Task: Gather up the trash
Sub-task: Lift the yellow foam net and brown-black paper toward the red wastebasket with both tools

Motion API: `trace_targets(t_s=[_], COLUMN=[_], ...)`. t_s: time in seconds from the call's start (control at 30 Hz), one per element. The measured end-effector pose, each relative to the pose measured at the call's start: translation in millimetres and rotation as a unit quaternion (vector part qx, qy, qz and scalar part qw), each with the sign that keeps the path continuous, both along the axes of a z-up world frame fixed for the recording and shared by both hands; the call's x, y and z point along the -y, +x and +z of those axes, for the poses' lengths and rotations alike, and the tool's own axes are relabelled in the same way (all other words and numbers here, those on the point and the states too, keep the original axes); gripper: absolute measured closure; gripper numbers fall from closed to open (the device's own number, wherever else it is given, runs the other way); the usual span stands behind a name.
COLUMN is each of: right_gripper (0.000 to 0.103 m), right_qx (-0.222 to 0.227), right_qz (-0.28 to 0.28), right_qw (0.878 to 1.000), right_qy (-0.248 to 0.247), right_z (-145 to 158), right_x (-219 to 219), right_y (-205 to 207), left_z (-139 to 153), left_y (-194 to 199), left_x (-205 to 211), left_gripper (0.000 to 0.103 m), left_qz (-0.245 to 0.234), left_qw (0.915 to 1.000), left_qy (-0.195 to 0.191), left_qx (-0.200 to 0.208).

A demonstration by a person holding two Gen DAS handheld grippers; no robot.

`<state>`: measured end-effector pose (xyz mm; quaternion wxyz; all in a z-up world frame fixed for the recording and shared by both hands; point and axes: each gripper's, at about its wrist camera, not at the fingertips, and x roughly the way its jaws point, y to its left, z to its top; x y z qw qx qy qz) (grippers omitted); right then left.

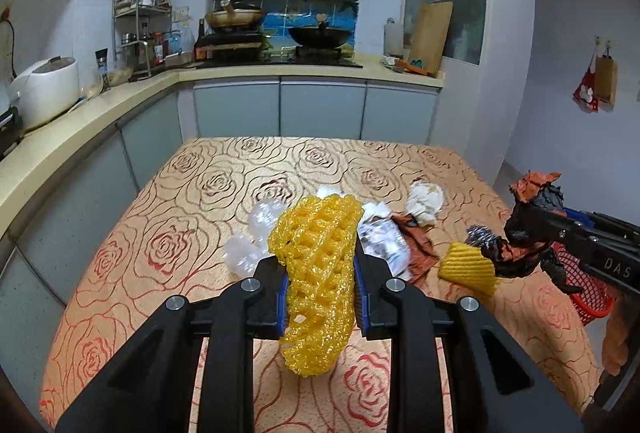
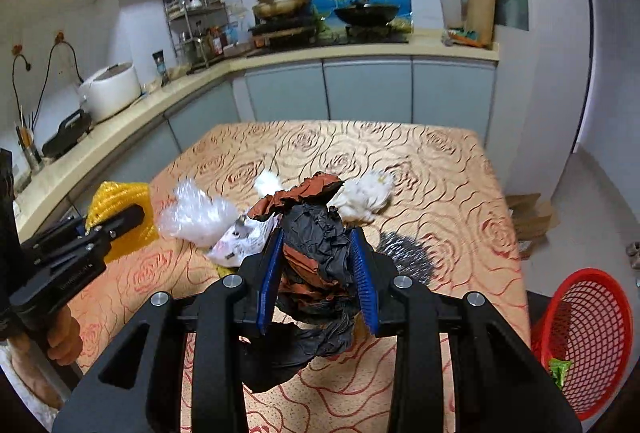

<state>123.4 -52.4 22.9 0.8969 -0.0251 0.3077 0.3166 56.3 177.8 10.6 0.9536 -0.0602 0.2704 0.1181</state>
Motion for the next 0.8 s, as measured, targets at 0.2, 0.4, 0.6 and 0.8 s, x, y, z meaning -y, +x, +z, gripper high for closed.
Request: trace_targets(t_s=[0.2, 0.4, 0.6, 0.8], right_gripper=[0.070, 0.070, 0.070, 0.070], right_qx=[0.009, 0.021, 0.027, 0.029], right_qz=[-0.020, -0.043, -0.069, -0.097], right_qw=[1.000, 0.999, 0.997, 0.994], right_qy=[0.012, 0.019, 0.024, 0.027], right_z=[10, 20, 26, 27], right_x=[19, 42, 66, 91], right_y=[1, 2, 5, 9], left_z=[11, 20, 28, 35], left_y=[8, 19, 33, 47], left_x=[20, 38, 62, 93], left_gripper=[0.080, 0.080, 0.080, 0.080], left_qz=[-0.022, -0.045, -0.077, -0.113], left_qw=[0.9997, 0.9987, 0.9965, 0.9927], left_qy=[0.007, 0.012, 0.015, 0.019], left_qx=[0.011, 0.021, 0.028, 0.038])
